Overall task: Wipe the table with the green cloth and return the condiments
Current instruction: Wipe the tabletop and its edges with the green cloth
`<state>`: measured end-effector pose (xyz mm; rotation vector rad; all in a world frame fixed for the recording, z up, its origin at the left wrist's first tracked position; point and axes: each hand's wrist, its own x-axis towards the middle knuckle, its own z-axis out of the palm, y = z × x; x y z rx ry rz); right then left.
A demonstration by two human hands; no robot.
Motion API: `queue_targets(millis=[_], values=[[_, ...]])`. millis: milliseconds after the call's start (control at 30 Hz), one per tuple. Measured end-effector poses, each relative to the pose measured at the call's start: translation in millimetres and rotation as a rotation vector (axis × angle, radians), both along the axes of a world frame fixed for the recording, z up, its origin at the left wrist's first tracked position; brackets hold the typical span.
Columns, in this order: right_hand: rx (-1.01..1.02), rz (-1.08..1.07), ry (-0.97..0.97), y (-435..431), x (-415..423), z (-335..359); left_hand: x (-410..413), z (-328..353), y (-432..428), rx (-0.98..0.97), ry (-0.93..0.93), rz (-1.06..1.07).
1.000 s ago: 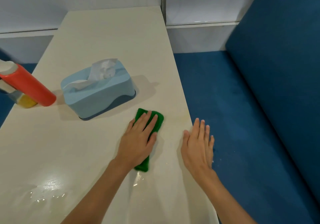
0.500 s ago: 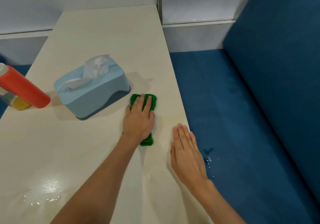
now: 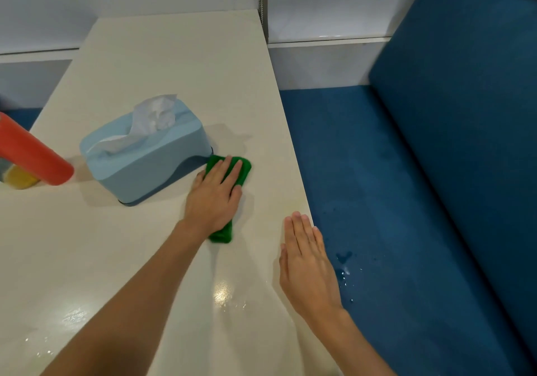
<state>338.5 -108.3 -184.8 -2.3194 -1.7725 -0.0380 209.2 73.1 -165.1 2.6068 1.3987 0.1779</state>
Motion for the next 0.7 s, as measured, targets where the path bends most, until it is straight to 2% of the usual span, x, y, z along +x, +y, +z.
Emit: queue_targets(millis=[100,167,300,367,500,700], values=[[0.001,0.003,-0.006,0.3,0.6,-0.9,35.5,1.1,7.7,0.000,0.049,0.057],[0.018,0.006,-0.005,0.3,0.8,-1.1,43.5,1.2,-0.5,-0.002,0.038,0.009],[0.032,0.008,0.004,0.0,1.5,0.1,7.3,1.6,-43.5,-0.017,0.007,-0.226],[0.023,0.004,0.002,0.3,1.4,0.7,-27.4,1.2,-62.8,-0.018,0.021,-0.269],[0.004,-0.014,0.005,1.3,0.9,0.9,-65.8,-0.8,-55.0,0.004,0.060,-0.109],[0.010,-0.011,0.032,1.5,0.2,2.6,20.7,1.9,-23.7,0.002,0.090,0.130]])
